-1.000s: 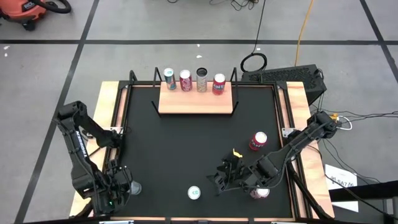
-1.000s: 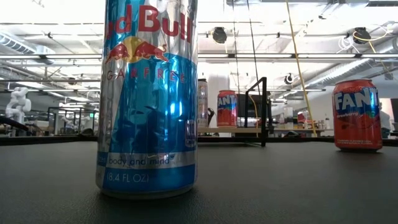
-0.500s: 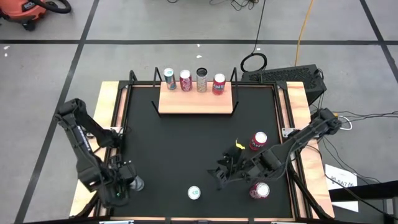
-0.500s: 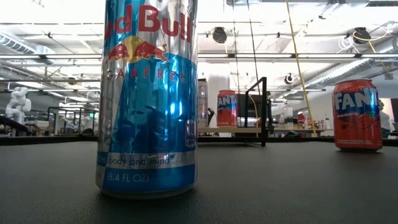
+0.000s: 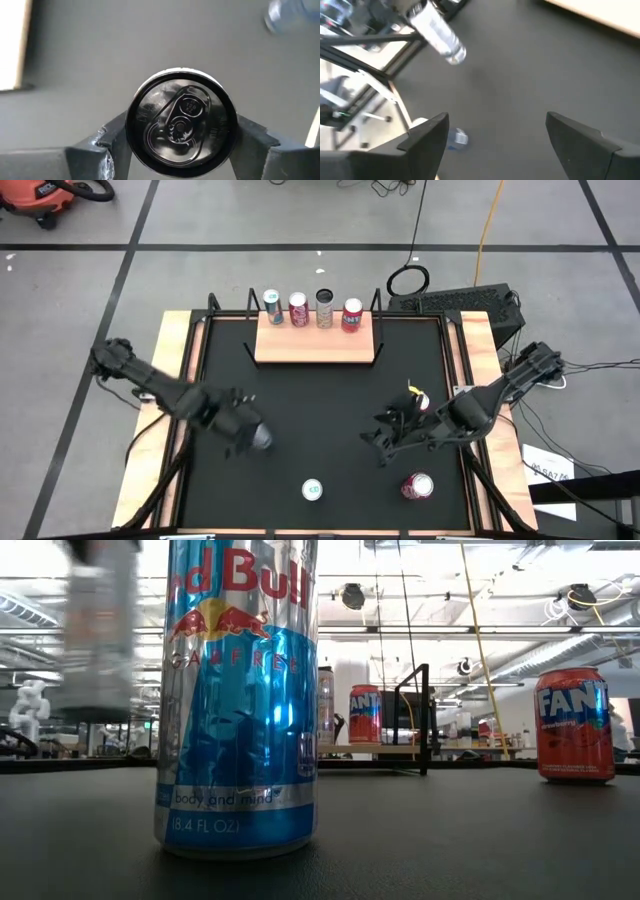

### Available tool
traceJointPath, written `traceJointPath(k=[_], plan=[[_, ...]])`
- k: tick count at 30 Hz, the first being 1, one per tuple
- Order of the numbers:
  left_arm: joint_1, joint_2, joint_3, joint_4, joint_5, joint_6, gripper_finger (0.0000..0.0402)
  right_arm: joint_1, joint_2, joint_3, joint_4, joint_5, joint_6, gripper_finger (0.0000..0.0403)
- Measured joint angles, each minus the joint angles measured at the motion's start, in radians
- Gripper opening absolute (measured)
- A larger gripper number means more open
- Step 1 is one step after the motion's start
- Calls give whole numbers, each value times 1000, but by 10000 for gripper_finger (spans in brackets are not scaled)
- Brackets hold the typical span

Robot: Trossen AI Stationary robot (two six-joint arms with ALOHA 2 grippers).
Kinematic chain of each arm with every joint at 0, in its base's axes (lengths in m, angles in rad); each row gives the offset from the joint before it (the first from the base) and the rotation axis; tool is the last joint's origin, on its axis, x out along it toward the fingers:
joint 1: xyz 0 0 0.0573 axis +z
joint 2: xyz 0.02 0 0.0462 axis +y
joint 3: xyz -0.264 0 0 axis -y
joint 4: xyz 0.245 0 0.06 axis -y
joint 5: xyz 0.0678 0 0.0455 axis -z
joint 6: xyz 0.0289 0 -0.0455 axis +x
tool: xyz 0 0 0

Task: Place canned beverage on shelf
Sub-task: Put the white yellow soda can aligned with the other white yellow soda can on the shelf

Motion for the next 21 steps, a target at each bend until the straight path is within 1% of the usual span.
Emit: traceJointPath(k=[3,6,11,15,19,21], plan=[[144,0,41,24,-11,138,244,0,-32,0,-90,0,1,319],[291,1,61,95,-9,258,244,-4,-65,0,-177,0,-5,319],[499,42,113,227,15,394,244,-32,-118,0,-296,2,-41,319],[610,127,198,239,29,486,244,-61,-151,0,-331,4,-71,319],[683,236,300,215,35,586,244,-93,-175,0,-346,3,-103,319],[714,285,342,198,58,629,244,-112,-182,0,-354,3,-103,319]])
